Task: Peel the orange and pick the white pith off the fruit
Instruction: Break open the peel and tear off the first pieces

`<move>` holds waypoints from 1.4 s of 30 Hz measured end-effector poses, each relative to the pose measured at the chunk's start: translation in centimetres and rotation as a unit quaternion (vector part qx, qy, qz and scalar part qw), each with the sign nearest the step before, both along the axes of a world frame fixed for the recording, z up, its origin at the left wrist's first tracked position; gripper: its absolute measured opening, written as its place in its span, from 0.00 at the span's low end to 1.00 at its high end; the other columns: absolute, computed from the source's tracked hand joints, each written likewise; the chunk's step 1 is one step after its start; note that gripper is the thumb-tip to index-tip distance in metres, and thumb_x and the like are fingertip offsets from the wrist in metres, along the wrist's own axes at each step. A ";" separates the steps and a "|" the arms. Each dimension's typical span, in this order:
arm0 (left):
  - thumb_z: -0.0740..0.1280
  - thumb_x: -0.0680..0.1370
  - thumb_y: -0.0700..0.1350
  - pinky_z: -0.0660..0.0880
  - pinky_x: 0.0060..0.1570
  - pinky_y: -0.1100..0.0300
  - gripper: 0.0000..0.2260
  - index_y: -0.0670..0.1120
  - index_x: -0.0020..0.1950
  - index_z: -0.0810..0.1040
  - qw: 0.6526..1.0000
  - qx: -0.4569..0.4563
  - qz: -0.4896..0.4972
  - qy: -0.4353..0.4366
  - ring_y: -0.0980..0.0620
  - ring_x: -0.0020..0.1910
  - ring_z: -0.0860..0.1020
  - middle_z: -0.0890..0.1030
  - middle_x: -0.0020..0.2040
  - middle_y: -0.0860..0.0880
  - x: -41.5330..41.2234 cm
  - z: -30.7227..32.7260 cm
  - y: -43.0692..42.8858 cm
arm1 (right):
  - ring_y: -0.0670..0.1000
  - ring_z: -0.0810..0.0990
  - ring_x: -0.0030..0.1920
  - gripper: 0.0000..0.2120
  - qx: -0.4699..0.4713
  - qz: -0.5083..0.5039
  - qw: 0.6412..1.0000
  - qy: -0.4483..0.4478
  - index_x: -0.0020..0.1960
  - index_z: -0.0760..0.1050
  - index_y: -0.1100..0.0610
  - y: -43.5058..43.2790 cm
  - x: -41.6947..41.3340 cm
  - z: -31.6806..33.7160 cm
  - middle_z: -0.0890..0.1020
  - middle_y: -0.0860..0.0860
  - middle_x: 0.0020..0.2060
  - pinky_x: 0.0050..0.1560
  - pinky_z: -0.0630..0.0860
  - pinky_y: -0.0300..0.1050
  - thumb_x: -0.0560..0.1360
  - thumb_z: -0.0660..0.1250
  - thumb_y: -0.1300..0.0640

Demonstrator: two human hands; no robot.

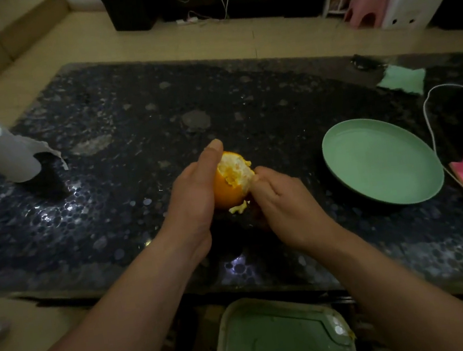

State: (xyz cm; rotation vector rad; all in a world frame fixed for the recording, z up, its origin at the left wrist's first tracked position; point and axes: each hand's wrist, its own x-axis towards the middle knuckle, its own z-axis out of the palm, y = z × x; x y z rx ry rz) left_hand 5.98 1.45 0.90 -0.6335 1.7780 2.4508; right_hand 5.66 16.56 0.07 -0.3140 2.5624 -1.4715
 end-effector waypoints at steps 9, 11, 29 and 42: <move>0.74 0.74 0.64 0.82 0.57 0.43 0.22 0.46 0.54 0.85 1.000 -0.018 -0.002 0.006 0.45 0.48 0.85 0.87 0.52 0.41 0.4 0.2 -0.2 | 0.54 0.79 0.33 0.16 0.008 -0.003 0.999 -0.050 0.45 0.76 0.57 -0.6 -0.3 0.0 0.82 0.54 0.35 0.36 0.77 0.57 0.84 0.60 0.48; 0.75 0.71 0.64 0.81 0.54 0.44 0.24 0.45 0.55 0.84 1.000 -0.025 -0.002 0.008 0.45 0.46 0.84 0.87 0.49 0.42 0.4 0.2 -0.3 | 0.51 0.80 0.31 0.16 0.002 0.023 0.996 -0.092 0.48 0.78 0.59 -0.4 -0.5 0.1 0.83 0.53 0.34 0.33 0.75 0.50 0.84 0.61 0.48; 0.67 0.76 0.68 0.79 0.51 0.50 0.28 0.48 0.62 0.83 0.971 0.211 -0.026 -0.112 0.43 0.42 0.83 0.84 0.50 0.41 0.3 0.2 -1.7 | 0.48 0.69 0.26 0.14 -0.281 -0.001 0.940 -0.194 0.43 0.74 0.55 -0.9 0.1 1.1 0.74 0.51 0.28 0.26 0.64 0.39 0.86 0.59 0.54; 0.70 0.78 0.63 0.80 0.54 0.50 0.24 0.49 0.65 0.82 0.971 0.190 0.062 -0.132 0.39 0.54 0.87 0.88 0.55 0.42 0.0 -0.5 -2.2 | 0.48 0.85 0.49 0.11 0.148 -0.019 0.987 -0.062 0.63 0.82 0.46 -0.2 -1.5 -3.5 0.86 0.45 0.51 0.47 0.79 0.42 0.84 0.64 0.54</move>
